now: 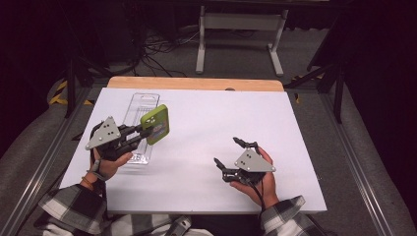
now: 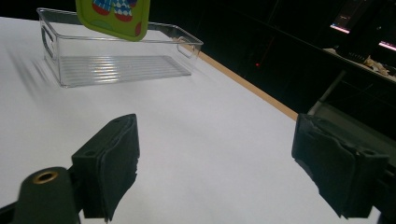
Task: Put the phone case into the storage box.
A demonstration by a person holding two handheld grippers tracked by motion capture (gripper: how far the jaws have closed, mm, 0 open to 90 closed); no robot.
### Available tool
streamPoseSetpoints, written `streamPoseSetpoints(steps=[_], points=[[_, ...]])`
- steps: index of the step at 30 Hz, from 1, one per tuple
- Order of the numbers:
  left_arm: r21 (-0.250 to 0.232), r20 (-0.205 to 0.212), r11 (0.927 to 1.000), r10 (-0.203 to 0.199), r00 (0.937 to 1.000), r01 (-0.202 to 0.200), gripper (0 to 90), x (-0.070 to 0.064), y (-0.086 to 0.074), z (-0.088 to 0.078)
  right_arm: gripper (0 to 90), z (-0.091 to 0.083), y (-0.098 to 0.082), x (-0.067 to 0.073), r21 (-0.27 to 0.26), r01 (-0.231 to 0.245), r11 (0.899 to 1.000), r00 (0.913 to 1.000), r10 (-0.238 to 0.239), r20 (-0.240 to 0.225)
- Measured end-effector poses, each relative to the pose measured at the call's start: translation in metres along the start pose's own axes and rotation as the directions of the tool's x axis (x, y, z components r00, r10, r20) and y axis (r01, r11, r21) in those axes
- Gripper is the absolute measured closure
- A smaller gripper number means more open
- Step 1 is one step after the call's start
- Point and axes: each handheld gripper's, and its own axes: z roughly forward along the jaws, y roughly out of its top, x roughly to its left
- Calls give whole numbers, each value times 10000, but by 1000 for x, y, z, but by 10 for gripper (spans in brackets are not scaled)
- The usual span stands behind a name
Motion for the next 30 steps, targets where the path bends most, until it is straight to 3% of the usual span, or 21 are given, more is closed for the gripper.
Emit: streamPoseSetpoints(steps=[11,30], points=[[-54,-208,9999,-134,9997,133,776,9,-1,-7,162,1,0,0,9,-25,10000,10000,25,-21],[32,-919,9991,-421,9949,426,776,35,-6,-27,162,2,-2,-1,51,-22,10000,10000,22,-40]])
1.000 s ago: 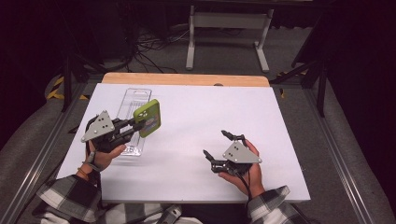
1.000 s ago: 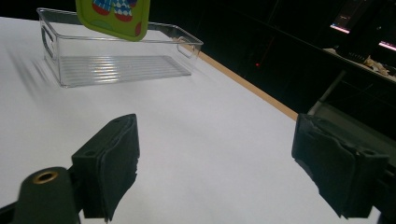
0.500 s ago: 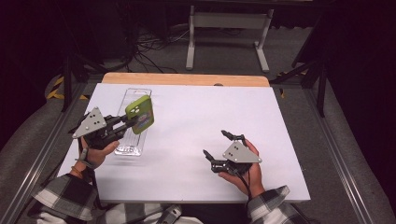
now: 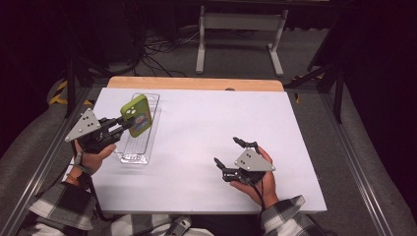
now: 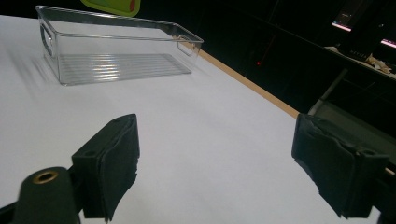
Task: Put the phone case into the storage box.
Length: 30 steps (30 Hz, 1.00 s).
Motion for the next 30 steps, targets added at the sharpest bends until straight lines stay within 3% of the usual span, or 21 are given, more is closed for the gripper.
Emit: streamPoseSetpoints(steps=[30], points=[[268,-283,9996,-119,9995,127,776,15,-10,2,164,0,0,0,-21,106,9999,9999,-106,-26]])
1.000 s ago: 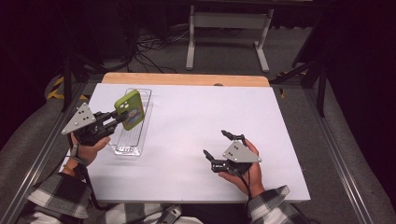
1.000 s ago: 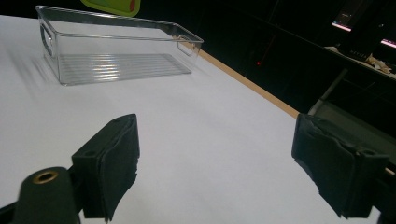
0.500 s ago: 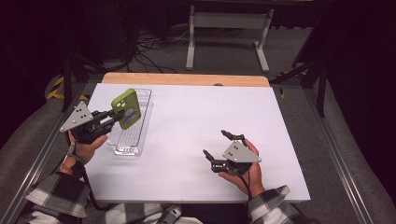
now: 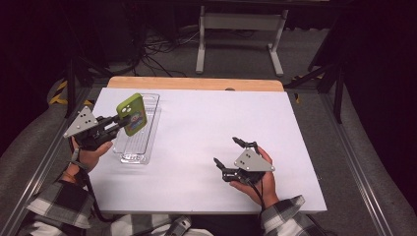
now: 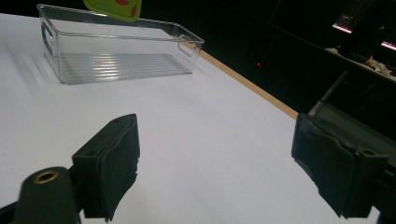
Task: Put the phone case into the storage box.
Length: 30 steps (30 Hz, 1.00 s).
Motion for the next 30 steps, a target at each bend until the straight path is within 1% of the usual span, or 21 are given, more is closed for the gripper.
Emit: streamPoseSetpoints(steps=[7,9,11,14,15,16,23,25,26,28,29,30], points=[[91,-26,9999,41,10000,-41,776,2,-2,5,163,1,0,0,12,24,10000,10000,-24,8],[141,4,9999,-9,10000,9,776,3,-2,7,163,1,0,0,10,4,10000,10000,-4,11],[202,29,9998,41,10000,-41,776,4,-2,7,163,1,0,0,9,14,10000,10000,-14,8],[223,-3,9997,17,10000,-17,776,5,-3,12,163,1,0,0,-4,31,10000,10000,-31,25],[317,30,9995,53,10000,-54,776,6,-3,12,164,1,0,0,10,41,10000,10000,-41,17],[267,22,9996,-1,10000,0,776,7,-4,14,164,2,0,0,-5,34,10000,10000,-34,27],[355,90,9993,-85,9999,82,776,13,-7,22,164,2,0,0,5,27,10000,10000,-27,29],[490,113,9988,-26,9999,21,776,17,-8,25,164,2,0,0,35,9,10000,10000,-9,12],[448,114,9990,-71,9999,66,775,18,-9,27,164,2,0,0,40,-19,10000,10000,19,13],[571,139,9983,-100,9999,91,776,20,-10,28,164,3,0,0,48,-14,10000,10000,14,3],[540,114,9985,-130,9999,124,776,22,-11,31,164,3,0,0,62,-15,10000,10000,15,0],[619,173,9980,-164,9997,153,776,24,-12,32,164,3,0,0,52,-31,10000,10000,31,-12]])
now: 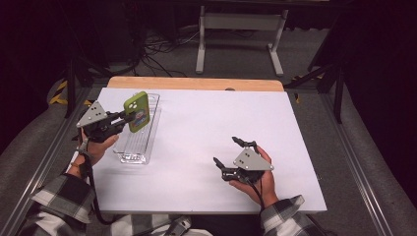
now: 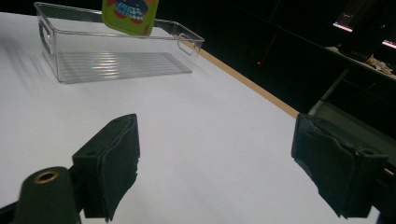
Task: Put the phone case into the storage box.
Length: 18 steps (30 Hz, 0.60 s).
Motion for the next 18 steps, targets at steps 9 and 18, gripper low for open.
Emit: streamPoseSetpoints(steps=[9,18], points=[[154,-15,9999,-52,10000,52,776,11,-4,13,165,1,-1,-1,54,-26,10000,10000,26,18],[377,-57,9988,-298,9995,300,775,27,-10,25,166,4,-4,-1,162,-96,9998,10000,96,1]])
